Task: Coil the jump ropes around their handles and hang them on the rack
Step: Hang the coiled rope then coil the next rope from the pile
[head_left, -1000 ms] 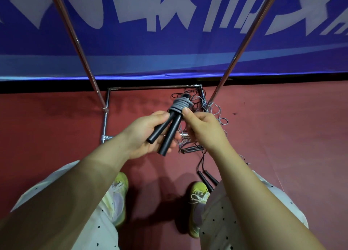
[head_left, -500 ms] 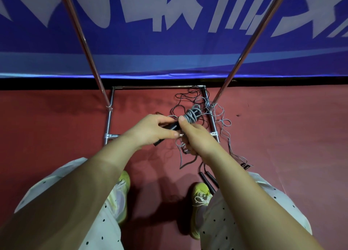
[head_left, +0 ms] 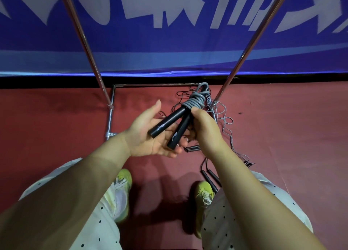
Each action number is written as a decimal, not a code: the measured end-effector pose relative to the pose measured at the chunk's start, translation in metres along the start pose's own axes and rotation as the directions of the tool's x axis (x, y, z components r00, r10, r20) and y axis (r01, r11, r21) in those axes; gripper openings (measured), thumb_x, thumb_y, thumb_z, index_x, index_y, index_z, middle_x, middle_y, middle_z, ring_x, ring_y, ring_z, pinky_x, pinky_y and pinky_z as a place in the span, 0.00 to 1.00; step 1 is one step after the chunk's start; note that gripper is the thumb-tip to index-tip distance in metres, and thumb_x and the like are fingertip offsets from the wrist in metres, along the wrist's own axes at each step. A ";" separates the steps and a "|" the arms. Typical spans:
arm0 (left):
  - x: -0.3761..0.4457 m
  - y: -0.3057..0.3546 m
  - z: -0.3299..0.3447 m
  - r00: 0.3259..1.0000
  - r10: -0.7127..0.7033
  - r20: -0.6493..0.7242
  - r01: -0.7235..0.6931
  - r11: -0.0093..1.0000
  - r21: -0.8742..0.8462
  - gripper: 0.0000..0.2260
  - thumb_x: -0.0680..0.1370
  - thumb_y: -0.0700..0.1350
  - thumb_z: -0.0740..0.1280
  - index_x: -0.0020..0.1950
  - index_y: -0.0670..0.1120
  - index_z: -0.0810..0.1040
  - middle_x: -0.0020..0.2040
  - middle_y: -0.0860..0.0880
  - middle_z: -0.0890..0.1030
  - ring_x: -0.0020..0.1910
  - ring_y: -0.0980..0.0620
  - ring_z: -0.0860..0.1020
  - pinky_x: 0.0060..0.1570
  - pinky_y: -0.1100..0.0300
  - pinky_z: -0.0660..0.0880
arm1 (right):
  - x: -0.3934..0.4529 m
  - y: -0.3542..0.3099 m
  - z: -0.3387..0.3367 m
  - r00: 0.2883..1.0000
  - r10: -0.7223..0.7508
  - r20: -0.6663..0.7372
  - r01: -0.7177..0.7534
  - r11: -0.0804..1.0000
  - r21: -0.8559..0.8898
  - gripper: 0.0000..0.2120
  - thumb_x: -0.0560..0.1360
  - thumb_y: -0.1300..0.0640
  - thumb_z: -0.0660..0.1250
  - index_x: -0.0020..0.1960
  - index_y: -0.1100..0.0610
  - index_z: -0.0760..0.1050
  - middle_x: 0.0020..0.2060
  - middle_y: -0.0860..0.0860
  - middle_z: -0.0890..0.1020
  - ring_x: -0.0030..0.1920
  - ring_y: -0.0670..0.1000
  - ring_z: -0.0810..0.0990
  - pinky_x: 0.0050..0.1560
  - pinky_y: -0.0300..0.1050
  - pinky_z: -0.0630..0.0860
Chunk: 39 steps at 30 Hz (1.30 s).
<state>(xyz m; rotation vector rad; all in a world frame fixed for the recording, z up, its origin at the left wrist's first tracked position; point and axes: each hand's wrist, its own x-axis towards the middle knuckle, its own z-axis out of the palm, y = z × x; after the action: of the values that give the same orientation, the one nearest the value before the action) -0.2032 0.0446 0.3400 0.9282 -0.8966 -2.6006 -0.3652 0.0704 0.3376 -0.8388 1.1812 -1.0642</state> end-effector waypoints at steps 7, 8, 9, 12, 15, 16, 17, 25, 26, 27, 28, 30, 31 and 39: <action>0.000 -0.003 0.001 1.000 -0.011 -0.011 0.012 0.995 0.097 0.32 0.71 0.69 0.49 0.47 0.43 0.78 0.34 0.47 0.75 0.29 0.51 0.73 0.31 0.60 0.67 | 0.000 -0.001 -0.006 0.994 -0.052 0.100 0.069 0.980 -0.184 0.13 0.74 0.49 0.55 0.43 0.60 0.67 0.28 0.49 0.72 0.25 0.41 0.69 0.29 0.32 0.67; -0.001 -0.002 0.003 0.999 -0.012 -0.044 0.018 0.993 0.121 0.31 0.71 0.68 0.50 0.45 0.43 0.77 0.33 0.48 0.75 0.28 0.51 0.72 0.30 0.60 0.66 | 0.000 -0.001 -0.008 0.995 -0.040 0.093 0.060 0.973 -0.221 0.11 0.77 0.50 0.56 0.41 0.57 0.66 0.29 0.49 0.70 0.25 0.40 0.68 0.29 0.31 0.66; -0.001 -0.002 0.005 0.997 -0.009 -0.077 0.021 0.989 0.144 0.29 0.71 0.67 0.50 0.45 0.43 0.77 0.32 0.48 0.75 0.27 0.51 0.72 0.29 0.60 0.66 | -0.001 -0.002 -0.009 0.997 -0.034 0.075 0.053 0.965 -0.257 0.12 0.80 0.51 0.56 0.41 0.55 0.65 0.31 0.48 0.69 0.26 0.39 0.67 0.31 0.32 0.66; -0.002 -0.001 0.010 0.973 0.053 -0.224 0.008 0.964 0.264 0.27 0.76 0.64 0.50 0.44 0.43 0.76 0.30 0.47 0.75 0.25 0.51 0.72 0.28 0.62 0.66 | 0.000 0.001 -0.013 0.993 -0.097 0.073 0.121 0.839 -0.531 0.15 0.77 0.41 0.52 0.39 0.49 0.66 0.34 0.45 0.69 0.33 0.43 0.69 0.39 0.43 0.66; -0.003 -0.001 0.010 0.915 0.196 -0.353 -0.020 0.895 0.445 0.26 0.81 0.59 0.49 0.43 0.42 0.76 0.28 0.46 0.76 0.23 0.51 0.73 0.24 0.63 0.64 | -0.006 -0.004 -0.007 0.986 -0.145 0.082 0.154 0.602 -0.783 0.19 0.82 0.43 0.47 0.36 0.49 0.63 0.32 0.45 0.67 0.32 0.44 0.66 0.36 0.44 0.61; -0.003 -0.001 0.011 0.902 0.227 -0.367 -0.029 0.880 0.474 0.26 0.81 0.58 0.49 0.42 0.41 0.76 0.28 0.45 0.76 0.23 0.51 0.73 0.23 0.63 0.64 | -0.009 -0.007 -0.005 0.988 -0.142 0.052 0.127 0.590 -0.797 0.20 0.83 0.45 0.47 0.36 0.50 0.63 0.33 0.46 0.67 0.32 0.45 0.66 0.35 0.44 0.61; -0.004 -0.001 0.012 0.895 0.243 -0.375 -0.035 0.875 0.483 0.26 0.82 0.58 0.49 0.43 0.40 0.76 0.28 0.45 0.77 0.23 0.51 0.73 0.23 0.64 0.65 | -0.009 -0.005 -0.005 0.990 -0.141 0.031 0.110 0.595 -0.796 0.20 0.83 0.45 0.47 0.37 0.51 0.64 0.34 0.46 0.69 0.34 0.45 0.68 0.36 0.45 0.63; -0.015 0.011 0.008 0.965 0.160 -0.210 -0.143 0.986 0.091 0.24 0.72 0.61 0.56 0.40 0.41 0.80 0.31 0.44 0.75 0.23 0.50 0.71 0.25 0.63 0.68 | 0.008 -0.002 -0.019 0.987 0.040 0.156 -0.009 0.981 -0.192 0.28 0.74 0.38 0.48 0.42 0.56 0.77 0.33 0.50 0.76 0.34 0.48 0.72 0.42 0.46 0.67; -0.017 0.012 0.009 0.972 0.150 -0.182 -0.143 0.988 0.052 0.25 0.72 0.60 0.55 0.39 0.41 0.80 0.29 0.44 0.74 0.22 0.50 0.71 0.24 0.63 0.68 | 0.008 -0.003 -0.020 0.983 0.040 0.180 -0.010 0.986 -0.168 0.26 0.75 0.40 0.49 0.41 0.56 0.79 0.33 0.52 0.77 0.34 0.50 0.73 0.44 0.48 0.68; -0.020 0.013 0.009 0.978 0.139 -0.154 -0.136 0.990 0.025 0.25 0.72 0.60 0.54 0.37 0.41 0.80 0.27 0.45 0.74 0.21 0.50 0.70 0.24 0.64 0.68 | 0.008 -0.002 -0.023 0.979 0.038 0.201 -0.003 0.985 -0.175 0.25 0.77 0.43 0.50 0.40 0.56 0.79 0.33 0.53 0.78 0.35 0.51 0.74 0.45 0.49 0.69; -0.021 0.013 0.010 0.984 0.128 -0.126 -0.128 0.992 0.006 0.26 0.72 0.60 0.54 0.35 0.41 0.80 0.26 0.45 0.73 0.21 0.51 0.70 0.24 0.64 0.68 | 0.006 -0.004 -0.024 0.975 0.053 0.217 -0.017 0.986 -0.167 0.25 0.78 0.44 0.51 0.40 0.58 0.79 0.32 0.55 0.80 0.35 0.53 0.76 0.45 0.48 0.71; -0.023 0.013 0.011 0.990 0.108 -0.091 -0.109 0.994 -0.008 0.27 0.73 0.61 0.53 0.34 0.42 0.81 0.26 0.46 0.73 0.20 0.51 0.70 0.24 0.64 0.69 | 0.006 -0.004 -0.027 0.966 0.085 0.243 -0.043 0.984 -0.173 0.27 0.76 0.42 0.50 0.39 0.60 0.79 0.31 0.56 0.82 0.35 0.54 0.79 0.43 0.44 0.74; -0.024 0.013 0.011 0.991 0.101 -0.082 -0.103 0.995 -0.016 0.27 0.73 0.61 0.52 0.34 0.42 0.81 0.26 0.47 0.72 0.20 0.51 0.70 0.24 0.63 0.69 | 0.006 -0.003 -0.028 0.963 0.092 0.253 -0.039 0.978 -0.206 0.29 0.75 0.40 0.49 0.38 0.60 0.79 0.31 0.56 0.82 0.36 0.54 0.80 0.44 0.44 0.75; -0.031 0.020 0.006 0.984 0.129 -0.126 -0.138 0.988 -0.067 0.27 0.72 0.62 0.53 0.34 0.44 0.81 0.26 0.49 0.73 0.20 0.53 0.70 0.24 0.64 0.67 | 0.000 -0.006 -0.034 0.981 0.043 0.190 0.009 0.965 -0.261 0.20 0.75 0.44 0.55 0.38 0.59 0.73 0.28 0.56 0.81 0.27 0.54 0.78 0.33 0.44 0.75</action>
<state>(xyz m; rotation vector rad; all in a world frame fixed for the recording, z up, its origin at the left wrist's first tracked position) -0.1827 0.0444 0.3709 0.9593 -0.7954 -2.4192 -0.3998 0.0693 0.3364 -1.1098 1.1741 -0.8015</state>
